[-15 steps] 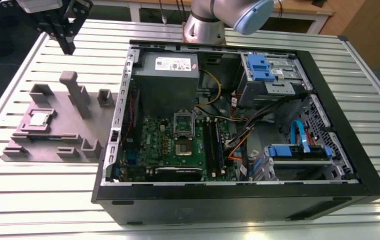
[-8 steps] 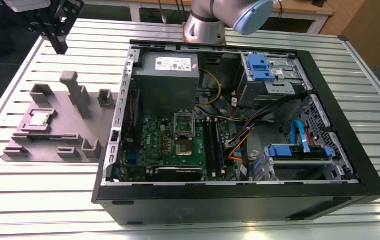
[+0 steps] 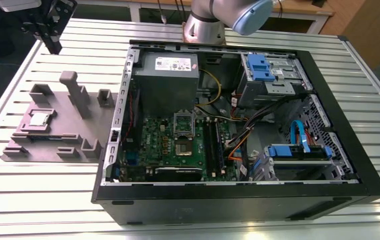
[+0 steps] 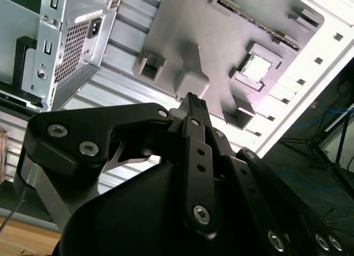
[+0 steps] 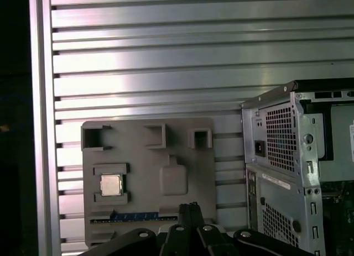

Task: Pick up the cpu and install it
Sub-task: 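Reach for the cpu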

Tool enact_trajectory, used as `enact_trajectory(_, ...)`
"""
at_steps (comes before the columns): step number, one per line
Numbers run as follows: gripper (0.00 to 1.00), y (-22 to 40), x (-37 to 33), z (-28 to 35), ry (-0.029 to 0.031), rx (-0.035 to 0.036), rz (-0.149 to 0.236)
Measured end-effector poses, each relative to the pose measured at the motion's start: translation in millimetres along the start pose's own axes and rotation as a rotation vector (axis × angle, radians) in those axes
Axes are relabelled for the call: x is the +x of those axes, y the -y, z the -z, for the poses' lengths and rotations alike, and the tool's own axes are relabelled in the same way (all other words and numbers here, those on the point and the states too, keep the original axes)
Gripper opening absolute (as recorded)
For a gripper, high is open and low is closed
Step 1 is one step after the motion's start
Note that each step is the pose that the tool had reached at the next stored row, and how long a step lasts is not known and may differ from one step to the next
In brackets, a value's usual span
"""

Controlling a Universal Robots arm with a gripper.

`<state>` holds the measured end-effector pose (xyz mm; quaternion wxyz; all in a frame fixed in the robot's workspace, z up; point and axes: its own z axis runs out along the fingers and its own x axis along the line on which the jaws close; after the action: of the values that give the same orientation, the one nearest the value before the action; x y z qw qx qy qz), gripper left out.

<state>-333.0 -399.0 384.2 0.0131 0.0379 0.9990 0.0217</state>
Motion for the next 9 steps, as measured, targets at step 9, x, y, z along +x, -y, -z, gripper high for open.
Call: enact_trajectory(9,0.10,0.8,10.4,0.0,0.0001,-0.0001,0.000)
